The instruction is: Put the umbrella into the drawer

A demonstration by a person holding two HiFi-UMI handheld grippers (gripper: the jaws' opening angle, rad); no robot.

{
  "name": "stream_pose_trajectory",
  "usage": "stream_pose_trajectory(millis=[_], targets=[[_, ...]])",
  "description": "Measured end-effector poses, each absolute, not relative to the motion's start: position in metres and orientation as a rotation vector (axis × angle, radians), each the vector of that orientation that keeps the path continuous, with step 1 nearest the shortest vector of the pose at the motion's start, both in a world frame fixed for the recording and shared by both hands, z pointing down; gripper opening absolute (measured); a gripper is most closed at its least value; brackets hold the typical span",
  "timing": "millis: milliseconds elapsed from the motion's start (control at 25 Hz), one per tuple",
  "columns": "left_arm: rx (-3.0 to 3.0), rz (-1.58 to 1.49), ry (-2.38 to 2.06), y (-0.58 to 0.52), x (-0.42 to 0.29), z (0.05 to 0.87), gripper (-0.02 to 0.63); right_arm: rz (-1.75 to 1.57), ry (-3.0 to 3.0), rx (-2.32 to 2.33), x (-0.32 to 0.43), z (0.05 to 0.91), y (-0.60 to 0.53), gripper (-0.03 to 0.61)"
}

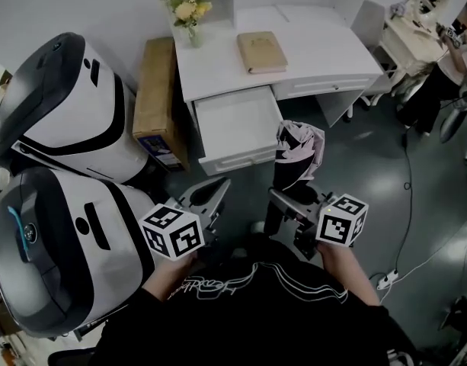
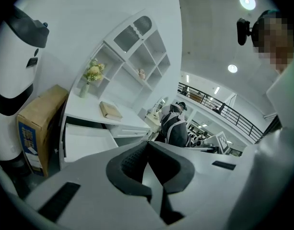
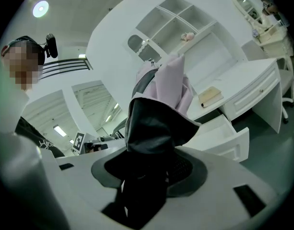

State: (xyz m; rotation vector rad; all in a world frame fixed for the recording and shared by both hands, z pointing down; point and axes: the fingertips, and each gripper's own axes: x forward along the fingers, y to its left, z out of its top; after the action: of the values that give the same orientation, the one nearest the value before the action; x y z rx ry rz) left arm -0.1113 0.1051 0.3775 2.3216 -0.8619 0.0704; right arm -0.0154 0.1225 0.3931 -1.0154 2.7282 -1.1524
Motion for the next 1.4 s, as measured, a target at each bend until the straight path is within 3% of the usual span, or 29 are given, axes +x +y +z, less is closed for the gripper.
stream_pose_trajectory(millis=[680, 1400], targets=[[2.243, 0.083, -1.021, -0.1, -0.046, 0.382, 0.02, -1.268, 2.77, -0.874, 0.049, 0.422, -0.106, 0.216], [2.046, 0.103, -1.12, -0.193, -0.106, 0.454, 0.02, -1.057, 3.317, -0.658, 0.0, 0.505, -0.206, 0.216]])
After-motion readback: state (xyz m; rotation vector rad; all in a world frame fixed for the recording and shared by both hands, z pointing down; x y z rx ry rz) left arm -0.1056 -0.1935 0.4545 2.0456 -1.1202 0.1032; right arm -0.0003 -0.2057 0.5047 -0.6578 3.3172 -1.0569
